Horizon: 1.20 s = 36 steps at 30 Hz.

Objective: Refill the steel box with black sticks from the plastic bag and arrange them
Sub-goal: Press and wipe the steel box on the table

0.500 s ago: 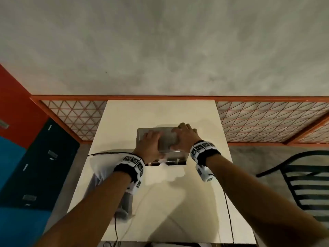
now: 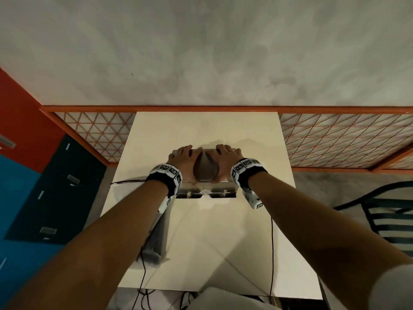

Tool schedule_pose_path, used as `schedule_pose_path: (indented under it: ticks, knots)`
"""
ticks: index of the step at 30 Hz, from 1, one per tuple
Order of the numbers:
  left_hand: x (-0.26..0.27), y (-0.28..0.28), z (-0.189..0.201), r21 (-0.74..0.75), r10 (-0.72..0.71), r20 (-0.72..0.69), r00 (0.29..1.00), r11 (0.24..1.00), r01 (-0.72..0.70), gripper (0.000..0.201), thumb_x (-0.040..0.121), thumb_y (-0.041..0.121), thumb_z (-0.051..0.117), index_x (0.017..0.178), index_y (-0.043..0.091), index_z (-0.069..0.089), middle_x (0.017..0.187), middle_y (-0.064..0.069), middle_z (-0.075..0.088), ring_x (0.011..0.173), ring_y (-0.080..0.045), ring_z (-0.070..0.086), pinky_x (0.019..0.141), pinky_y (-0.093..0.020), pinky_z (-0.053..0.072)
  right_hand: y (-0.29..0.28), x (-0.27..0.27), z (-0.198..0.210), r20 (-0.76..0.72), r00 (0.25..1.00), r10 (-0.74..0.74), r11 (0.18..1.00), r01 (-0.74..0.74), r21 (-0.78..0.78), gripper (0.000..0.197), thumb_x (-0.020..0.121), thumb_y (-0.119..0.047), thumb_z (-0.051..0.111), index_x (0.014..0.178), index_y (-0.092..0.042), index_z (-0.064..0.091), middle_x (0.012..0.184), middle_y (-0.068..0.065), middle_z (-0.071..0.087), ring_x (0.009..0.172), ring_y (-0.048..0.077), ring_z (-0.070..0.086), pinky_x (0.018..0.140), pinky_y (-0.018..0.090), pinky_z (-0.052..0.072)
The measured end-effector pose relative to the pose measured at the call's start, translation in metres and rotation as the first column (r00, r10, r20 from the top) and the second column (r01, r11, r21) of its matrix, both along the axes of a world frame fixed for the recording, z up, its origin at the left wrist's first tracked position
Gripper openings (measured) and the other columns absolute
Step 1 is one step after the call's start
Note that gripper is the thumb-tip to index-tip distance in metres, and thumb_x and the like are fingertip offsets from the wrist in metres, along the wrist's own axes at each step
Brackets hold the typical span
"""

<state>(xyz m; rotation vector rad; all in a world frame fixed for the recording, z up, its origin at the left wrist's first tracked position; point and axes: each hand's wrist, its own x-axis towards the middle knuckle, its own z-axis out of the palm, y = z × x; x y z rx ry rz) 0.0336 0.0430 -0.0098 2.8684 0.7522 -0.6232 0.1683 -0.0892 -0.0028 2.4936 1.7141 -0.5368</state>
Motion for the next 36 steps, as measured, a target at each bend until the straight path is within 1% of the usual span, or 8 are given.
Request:
schedule_pose_path:
  ticks: [3,5,7,10,13,17,30,36]
  knots:
    - [-0.001,0.006,-0.005,-0.029,0.020,-0.003,1.000,0.999,-0.020,0.139,0.056,0.065,0.088,0.160,0.035,0.000,0.166,-0.009,0.009,0.152,-0.035,0.010,0.118,-0.058,0.025,0.002,0.001,-0.002,0.003,1.000,-0.002,1.000,0.002,-0.003,0.115,0.047,-0.071,0.078,0.145,-0.039,0.026,0.138,0.004,0.037,0.129,0.031,0.033,0.102,0.060,0.033]
    - [-0.002,0.008,-0.009,-0.040,0.031,0.001,1.000,0.999,-0.031,0.140,0.054,0.068,0.087,0.159,0.037,0.000,0.164,-0.007,0.011,0.151,-0.034,0.011,0.117,-0.060,0.027,0.003,0.002,-0.004,-0.004,1.000,-0.008,1.000,0.008,-0.009,0.115,0.047,-0.071,0.077,0.144,-0.039,0.026,0.138,0.004,0.036,0.128,0.031,0.033,0.101,0.059,0.035]
    - [-0.002,0.008,-0.009,-0.045,0.031,0.024,0.999,0.999,-0.030,0.138,0.054,0.067,0.087,0.159,0.037,0.002,0.160,-0.005,0.017,0.148,-0.034,0.017,0.113,-0.059,0.033,0.003,0.001,-0.005,-0.008,1.000,-0.024,1.000,0.024,0.007,0.113,0.044,-0.069,0.077,0.141,-0.039,0.027,0.135,0.002,0.037,0.125,0.030,0.035,0.098,0.057,0.037]
    - [-0.002,0.009,-0.010,-0.051,0.024,0.057,0.998,0.998,-0.021,0.135,0.052,0.065,0.087,0.157,0.037,0.008,0.150,-0.004,0.026,0.139,-0.033,0.027,0.104,-0.055,0.043,0.004,0.000,-0.008,-0.020,0.999,-0.044,0.999,0.045,0.016,0.112,0.041,-0.068,0.077,0.139,-0.040,0.029,0.132,0.002,0.038,0.122,0.029,0.036,0.095,0.056,0.038]
    - [-0.003,0.010,-0.010,-0.057,0.013,0.061,0.998,0.998,-0.010,0.134,0.048,0.067,0.085,0.155,0.039,0.010,0.144,-0.003,0.029,0.133,-0.032,0.031,0.098,-0.053,0.047,0.003,0.001,-0.011,-0.010,0.999,-0.045,0.999,0.045,0.028,0.112,0.040,-0.069,0.077,0.139,-0.040,0.030,0.128,0.000,0.039,0.118,0.028,0.037,0.092,0.052,0.039]
    - [-0.004,0.013,-0.007,-0.071,0.002,0.066,0.998,0.997,0.003,0.131,0.046,0.070,0.082,0.153,0.042,0.011,0.140,-0.002,0.030,0.130,-0.031,0.031,0.096,-0.054,0.047,0.003,0.002,-0.011,0.003,0.999,-0.045,0.998,0.045,0.047,0.111,0.040,-0.069,0.075,0.137,-0.041,0.031,0.125,-0.001,0.040,0.115,0.026,0.038,0.090,0.050,0.038]
    - [-0.007,0.011,-0.001,-0.076,-0.045,0.057,0.997,0.996,0.049,0.128,0.048,0.068,0.083,0.151,0.043,0.012,0.140,-0.002,0.031,0.130,-0.031,0.033,0.099,-0.057,0.044,0.001,-0.007,-0.007,0.013,0.997,-0.070,0.997,0.070,0.015,0.111,0.039,-0.070,0.074,0.137,-0.042,0.029,0.121,-0.002,0.040,0.113,0.024,0.038,0.088,0.052,0.040]
    - [-0.021,-0.003,-0.015,-0.072,-0.001,0.082,0.997,0.997,0.007,0.131,0.044,0.072,0.081,0.151,0.043,0.011,0.137,-0.003,0.030,0.128,-0.032,0.032,0.096,-0.056,0.044,-0.010,-0.015,-0.010,0.039,0.999,-0.033,0.999,0.032,0.009,0.112,0.040,-0.072,0.071,0.138,-0.042,0.027,0.124,-0.002,0.039,0.116,0.024,0.038,0.089,0.053,0.040]
